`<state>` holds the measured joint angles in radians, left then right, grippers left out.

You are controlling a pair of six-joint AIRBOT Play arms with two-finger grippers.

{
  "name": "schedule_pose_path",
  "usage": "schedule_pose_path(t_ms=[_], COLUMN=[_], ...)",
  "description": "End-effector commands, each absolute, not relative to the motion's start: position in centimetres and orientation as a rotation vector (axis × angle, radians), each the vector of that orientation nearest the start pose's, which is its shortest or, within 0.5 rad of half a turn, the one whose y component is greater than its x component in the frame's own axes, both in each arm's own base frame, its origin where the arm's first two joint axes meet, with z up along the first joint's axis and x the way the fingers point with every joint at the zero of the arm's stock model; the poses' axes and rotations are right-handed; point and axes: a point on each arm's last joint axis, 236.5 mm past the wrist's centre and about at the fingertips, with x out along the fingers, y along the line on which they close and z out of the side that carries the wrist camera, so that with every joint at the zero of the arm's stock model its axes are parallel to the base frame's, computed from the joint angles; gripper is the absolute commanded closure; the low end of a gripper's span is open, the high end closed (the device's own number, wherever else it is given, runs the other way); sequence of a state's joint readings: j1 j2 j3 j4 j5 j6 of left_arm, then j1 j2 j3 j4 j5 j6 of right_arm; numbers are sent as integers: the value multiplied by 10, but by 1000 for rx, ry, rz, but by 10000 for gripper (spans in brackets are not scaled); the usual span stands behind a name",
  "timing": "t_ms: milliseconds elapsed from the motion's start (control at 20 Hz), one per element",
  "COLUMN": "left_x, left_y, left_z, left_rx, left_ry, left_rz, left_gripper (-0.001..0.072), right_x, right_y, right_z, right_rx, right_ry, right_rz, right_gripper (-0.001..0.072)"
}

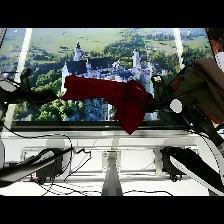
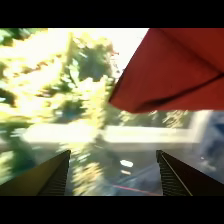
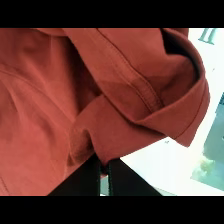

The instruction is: Fold the clothes and pants, and hang the long-sleeved shirts on hangers.

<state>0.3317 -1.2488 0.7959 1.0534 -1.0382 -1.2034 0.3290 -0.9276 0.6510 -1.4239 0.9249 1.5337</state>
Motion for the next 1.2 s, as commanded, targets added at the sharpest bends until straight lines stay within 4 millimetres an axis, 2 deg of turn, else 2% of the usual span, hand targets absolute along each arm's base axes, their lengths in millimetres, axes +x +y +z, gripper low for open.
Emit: schedule_pose_path(t_ms=[0, 50, 100, 250, 300, 450, 500, 550, 650, 750, 800, 900, 950, 1000, 1050, 1100, 1150], left_x=[341, 346, 350, 361, 364, 360, 356, 352, 358, 386, 404, 440, 449, 452, 450, 444, 435], left_y=[-15, -19, -20, -11, -8, -12, -17, -24, -33, -29, -23, -3, 7, 19, 30, 40, 47], left_z=[-100, -106, -111, -126, -129, -129, -127, -122, -94, -39, -2, 96, 146, 198, 241, 283, 316], left_rx=[-643, -648, -641, -631, -628, -635, -640, -632, -600, -533, -482, -373, -324, -273, -238, -206, -173], left_ry=[1295, 1282, 1269, 1237, 1229, 1245, 1261, 1277, 1269, 1171, 1089, 852, 735, 613, 510, 405, 315], left_rz=[-180, -208, -227, -190, -175, -191, -217, -268, -386, -453, -468, -450, -431, -398, -355, -303, -256], left_gripper=[122, 133, 200, 218, 245, 633, 685, 685, 686, 687, 687, 687, 687, 687, 688, 687, 687], right_x=[273, 274, 275, 283, 284, 289, 292, 298, 320, 350, 366, 389, 396, 401, 403, 402, 400], right_y=[124, 124, 125, 127, 128, 130, 129, 128, 121, 107, 96, 63, 43, 21, 2, -10, -16], right_z=[-35, -34, -34, -30, -29, -26, -23, -15, 13, 59, 88, 142, 167, 192, 216, 236, 258], right_rx=[-74, -74, -72, -62, -55, -51, -58, -75, -139, -170, -160, -124, -103, -80, -61, -43, -23], right_ry=[1198, 1194, 1188, 1154, 1144, 1124, 1113, 1091, 1008, 893, 831, 724, 678, 632, 587, 550, 504], right_rz=[363, 363, 362, 362, 364, 364, 363, 360, 341, 292, 256, 164, 114, 60, 13, -16, -29], right_gripper=[691, 691, 691, 691, 691, 691, 691, 691, 692, 691, 692, 691, 692, 691, 691, 692, 692])
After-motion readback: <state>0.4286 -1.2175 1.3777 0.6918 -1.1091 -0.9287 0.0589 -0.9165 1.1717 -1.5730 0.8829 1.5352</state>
